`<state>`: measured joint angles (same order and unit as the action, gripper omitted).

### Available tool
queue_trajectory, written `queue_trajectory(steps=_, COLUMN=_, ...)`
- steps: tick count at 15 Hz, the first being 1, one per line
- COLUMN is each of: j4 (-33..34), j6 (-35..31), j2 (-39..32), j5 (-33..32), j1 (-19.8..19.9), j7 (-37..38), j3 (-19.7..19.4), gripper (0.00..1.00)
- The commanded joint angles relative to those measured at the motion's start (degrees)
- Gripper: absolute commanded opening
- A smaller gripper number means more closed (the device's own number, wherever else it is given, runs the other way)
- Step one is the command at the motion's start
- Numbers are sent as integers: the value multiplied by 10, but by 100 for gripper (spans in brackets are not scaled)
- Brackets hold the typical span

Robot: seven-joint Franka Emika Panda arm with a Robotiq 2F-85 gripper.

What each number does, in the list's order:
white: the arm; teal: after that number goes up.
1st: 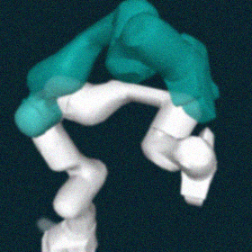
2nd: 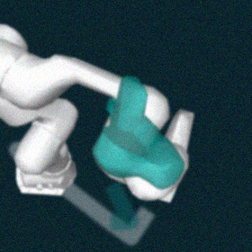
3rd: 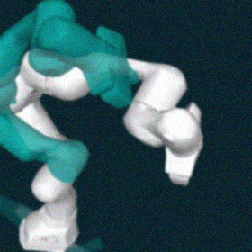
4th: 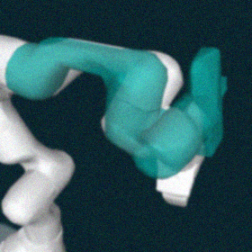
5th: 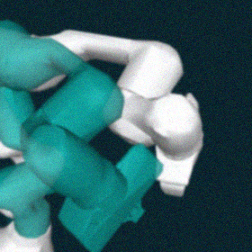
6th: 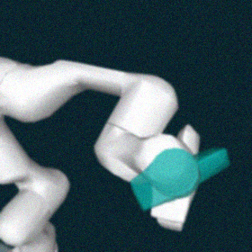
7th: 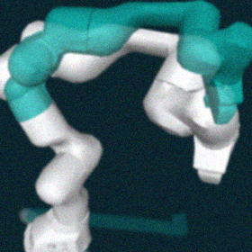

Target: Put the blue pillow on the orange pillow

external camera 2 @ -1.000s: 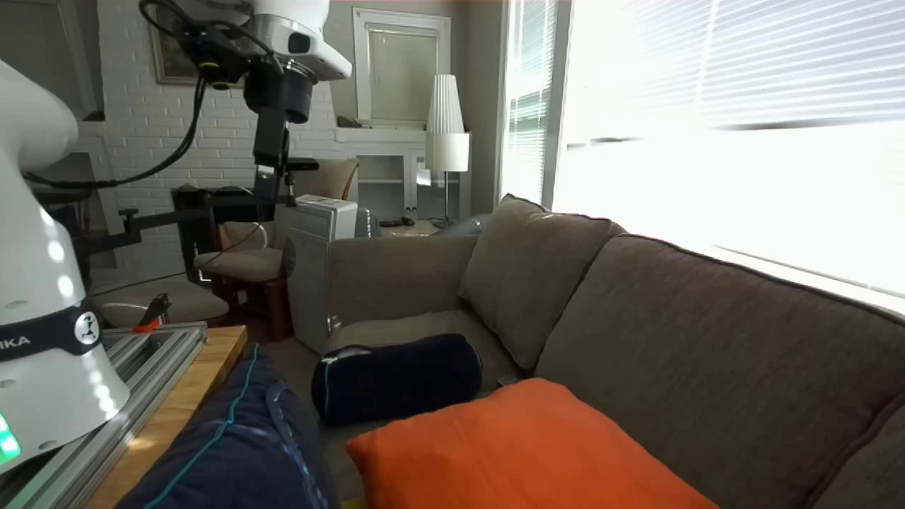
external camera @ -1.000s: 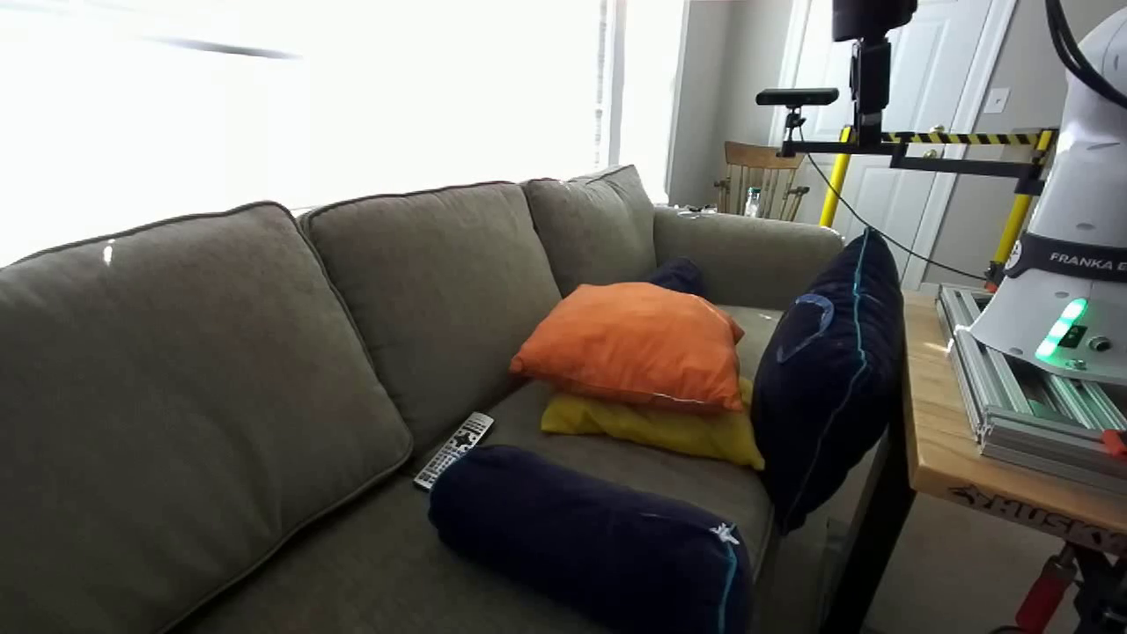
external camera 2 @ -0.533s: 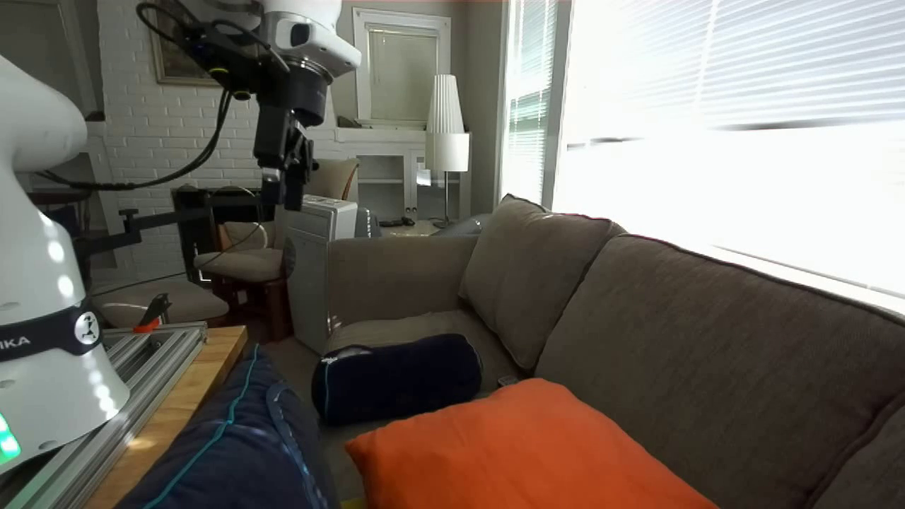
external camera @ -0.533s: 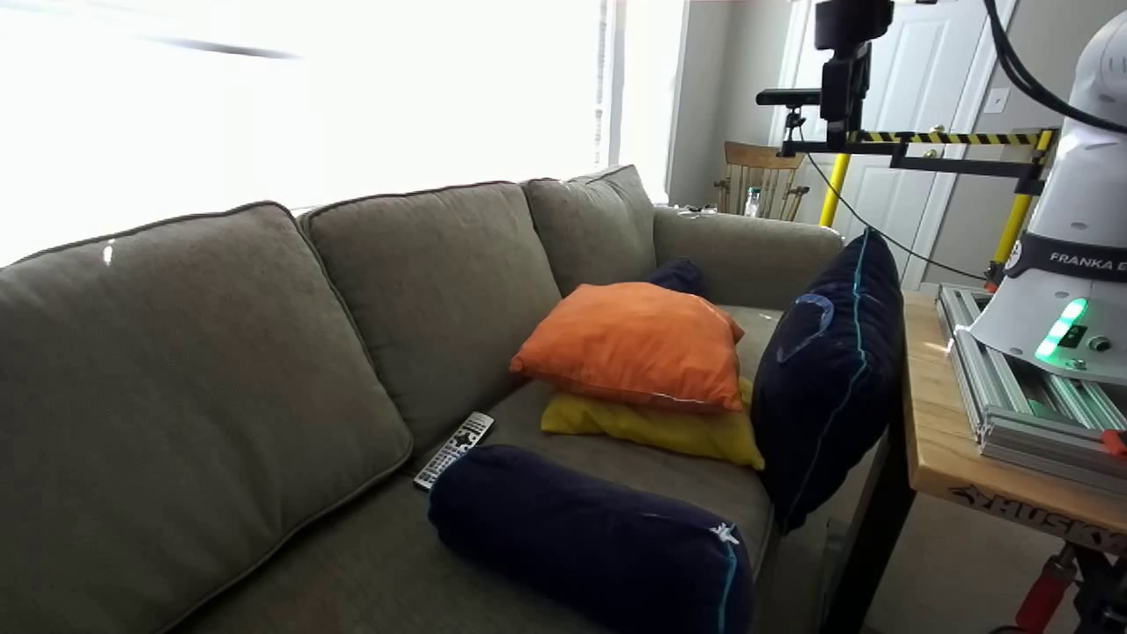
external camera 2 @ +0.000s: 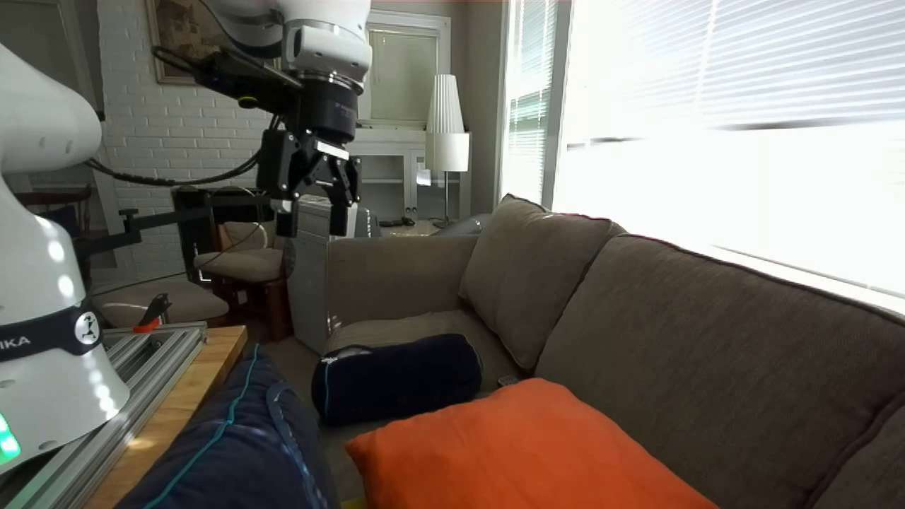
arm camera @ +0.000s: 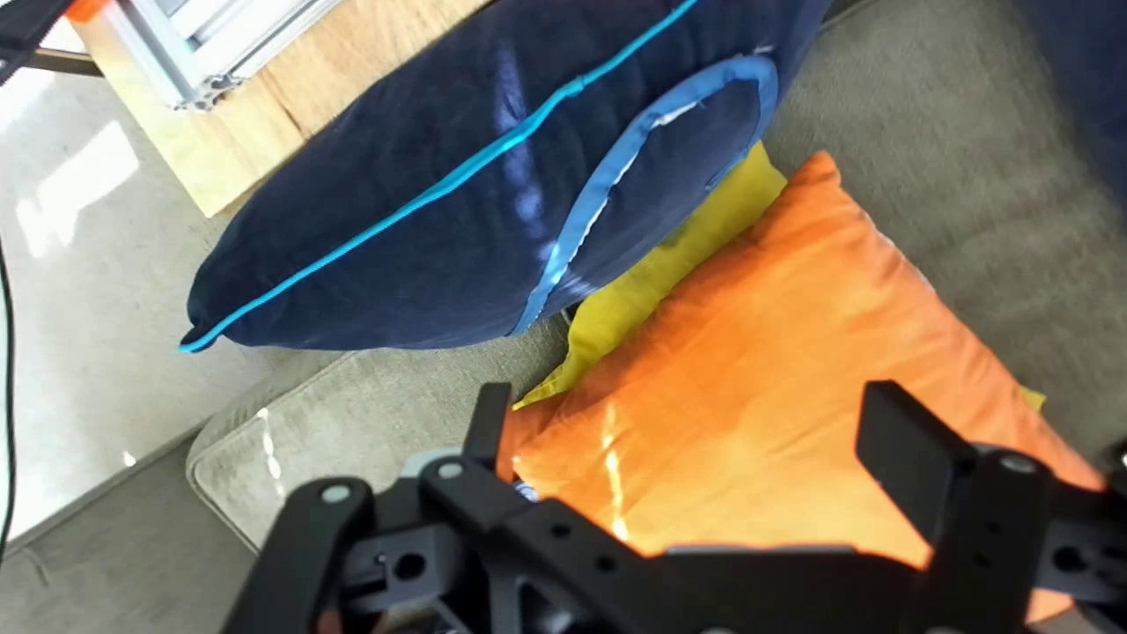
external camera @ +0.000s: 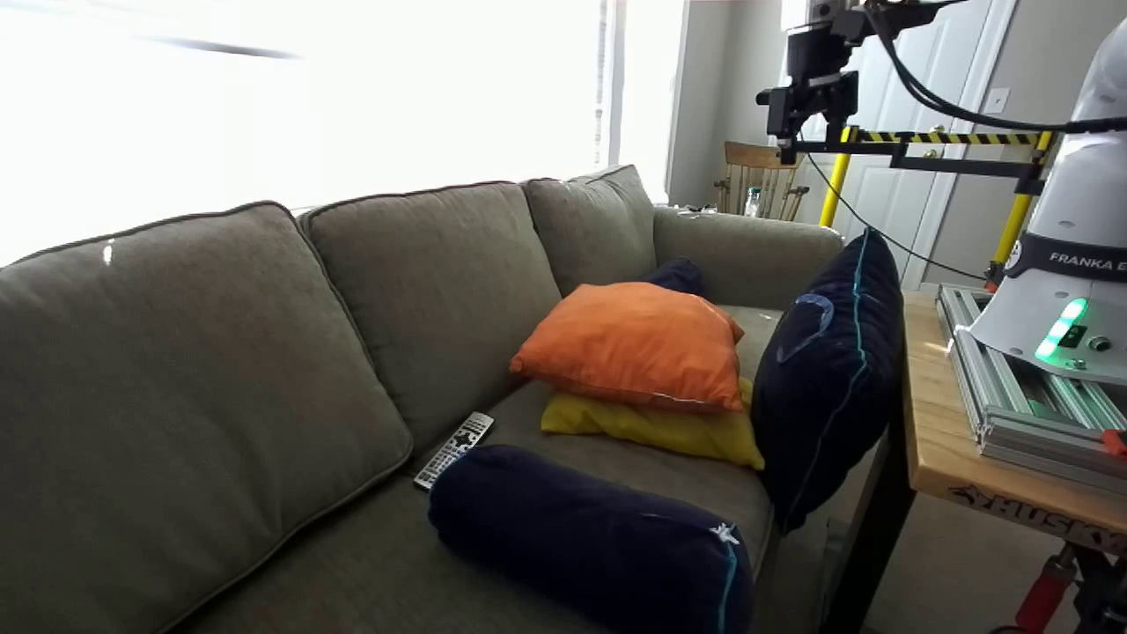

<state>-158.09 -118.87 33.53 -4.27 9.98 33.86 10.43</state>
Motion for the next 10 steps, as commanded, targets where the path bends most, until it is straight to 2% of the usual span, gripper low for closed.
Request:
queue_trajectory(steps=1, j4=1, j6=-49, j2=-34, j5=-28, j1=45, j7=77, j3=-17, gripper=100)
queue_trajectory(steps=3, j4=1, j6=-58, j2=-49, j5=-47, j1=71, j7=123, j3=-22, gripper=100)
queue_trajectory(steps=4, j4=1, j6=-38, j2=-29, j5=-33, j1=40, j7=82, j3=-32, gripper=100)
queue_trajectory(steps=9, j4=1, j6=-40, j2=-33, j5=-35, j1=35, j7=84, j3=-38, gripper=100)
queue_trajectory(steps=10, j4=4, j6=-33, j2=-42, j5=-56, j1=49, j7=126, j3=-19, gripper=100)
